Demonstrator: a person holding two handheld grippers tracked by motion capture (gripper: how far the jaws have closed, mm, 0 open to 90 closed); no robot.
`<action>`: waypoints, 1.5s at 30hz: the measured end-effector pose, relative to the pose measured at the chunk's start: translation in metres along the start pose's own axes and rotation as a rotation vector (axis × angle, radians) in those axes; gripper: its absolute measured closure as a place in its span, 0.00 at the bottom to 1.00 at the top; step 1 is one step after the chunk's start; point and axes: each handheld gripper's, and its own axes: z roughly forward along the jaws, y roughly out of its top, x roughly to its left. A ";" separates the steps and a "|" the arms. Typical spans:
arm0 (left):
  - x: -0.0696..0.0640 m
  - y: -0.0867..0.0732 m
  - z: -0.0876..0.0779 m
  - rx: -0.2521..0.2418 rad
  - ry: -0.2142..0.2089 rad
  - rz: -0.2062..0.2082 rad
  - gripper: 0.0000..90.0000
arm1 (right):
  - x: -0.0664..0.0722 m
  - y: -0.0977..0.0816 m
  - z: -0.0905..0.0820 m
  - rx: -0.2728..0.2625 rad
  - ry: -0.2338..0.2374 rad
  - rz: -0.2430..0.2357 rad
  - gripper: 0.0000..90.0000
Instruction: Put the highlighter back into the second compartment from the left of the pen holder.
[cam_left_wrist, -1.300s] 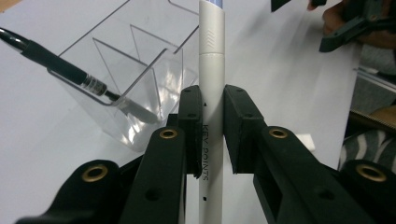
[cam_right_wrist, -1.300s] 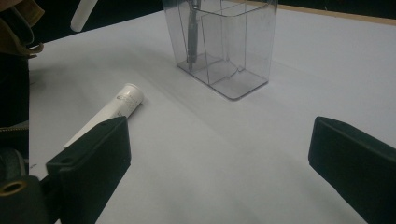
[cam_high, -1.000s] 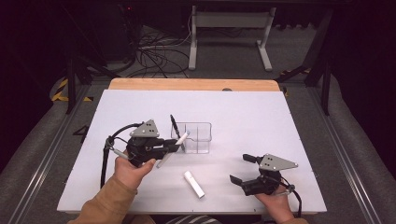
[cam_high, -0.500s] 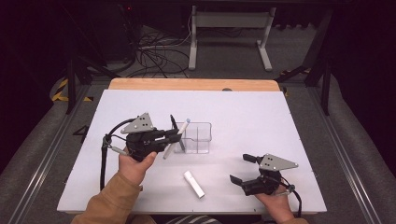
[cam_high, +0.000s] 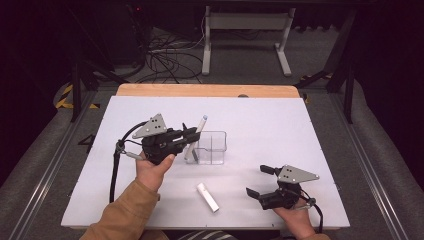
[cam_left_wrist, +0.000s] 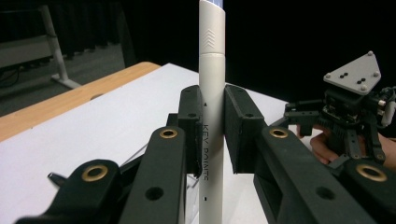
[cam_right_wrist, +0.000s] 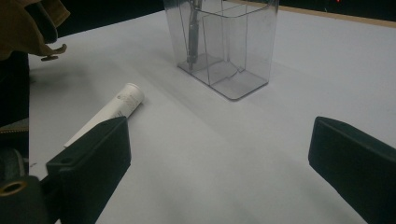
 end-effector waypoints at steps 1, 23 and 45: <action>0.001 0.000 0.001 -0.006 0.003 0.003 0.87 | 0.000 0.000 0.000 0.000 0.000 0.000 0.07; 0.015 -0.009 0.036 -0.104 0.039 -0.009 0.87 | 0.000 0.000 0.001 0.005 0.005 -0.002 0.07; 0.022 -0.016 0.054 -0.147 0.096 0.011 0.87 | 0.000 0.000 0.000 0.006 0.005 -0.005 0.07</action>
